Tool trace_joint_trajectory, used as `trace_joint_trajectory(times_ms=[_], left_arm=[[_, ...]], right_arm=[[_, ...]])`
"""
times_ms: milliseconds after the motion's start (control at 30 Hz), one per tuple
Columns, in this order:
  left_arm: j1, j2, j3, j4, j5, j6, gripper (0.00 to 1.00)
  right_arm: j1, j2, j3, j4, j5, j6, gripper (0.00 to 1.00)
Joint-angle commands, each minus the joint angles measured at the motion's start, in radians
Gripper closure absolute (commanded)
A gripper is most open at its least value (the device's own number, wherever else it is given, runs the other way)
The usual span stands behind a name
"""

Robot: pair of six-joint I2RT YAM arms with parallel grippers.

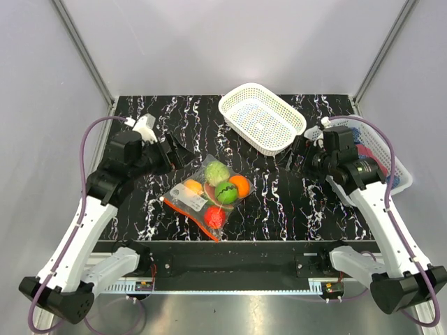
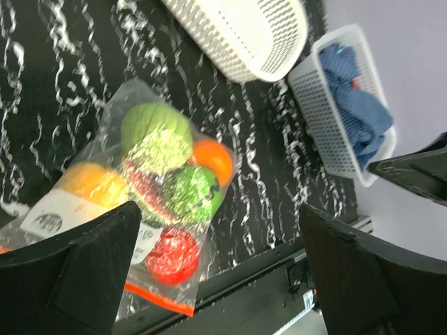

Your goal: Open the zip-top bag and remove the fake food

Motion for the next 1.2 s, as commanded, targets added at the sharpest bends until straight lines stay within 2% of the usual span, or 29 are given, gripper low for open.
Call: trace_joint_trajectory(times_ms=[0, 133, 267, 300, 400, 467, 533, 700, 867, 933, 1000, 1067, 1167], left_arm=[[0.012, 0.062, 0.046, -0.112, 0.021, 0.025, 0.01], [0.056, 0.093, -0.048, -0.157, 0.093, -0.039, 0.01], [0.080, 0.081, -0.126, -0.197, 0.077, -0.070, 0.01], [0.083, 0.076, -0.138, -0.203, 0.067, -0.079, 0.01], [0.086, 0.053, -0.181, -0.235, 0.031, -0.096, 0.01], [0.086, 0.041, -0.224, -0.249, 0.027, -0.114, 0.01], [0.086, 0.013, -0.267, -0.255, 0.040, -0.139, 0.06], [0.086, -0.094, -0.431, -0.254, 0.044, -0.217, 0.10], [0.096, -0.171, -0.458, -0.220, -0.041, -0.233, 0.20], [0.099, -0.168, -0.502, -0.160, -0.051, -0.233, 0.23], [0.103, -0.174, -0.549, -0.071, -0.051, -0.242, 0.32], [0.118, -0.220, -0.631, 0.045, -0.032, -0.265, 0.35], [0.127, -0.326, -0.711, 0.128, -0.067, -0.311, 0.36]], right_arm=[[0.007, 0.064, 0.069, 0.007, -0.024, -0.090, 0.00], [0.064, 0.147, 0.145, 0.018, -0.053, -0.123, 0.00], [0.208, 0.256, 0.202, 0.027, -0.012, -0.128, 0.00], [0.289, 0.292, 0.211, 0.038, 0.002, -0.125, 0.00], [0.421, 0.351, 0.208, 0.087, 0.013, -0.114, 0.01], [0.474, 0.371, 0.210, 0.099, 0.024, -0.122, 0.00], [0.520, 0.385, 0.199, 0.099, 0.031, -0.133, 0.00], [0.544, 0.327, 0.078, 0.175, -0.015, -0.130, 0.00], [0.558, 0.297, 0.011, 0.204, -0.029, -0.139, 0.00], [0.558, 0.294, 0.010, 0.204, -0.021, -0.140, 0.00], [0.558, 0.282, 0.018, 0.204, -0.010, -0.139, 0.00], [0.558, 0.267, 0.032, 0.201, 0.001, -0.139, 0.00], [0.558, 0.244, 0.041, 0.190, 0.007, -0.131, 0.00]])
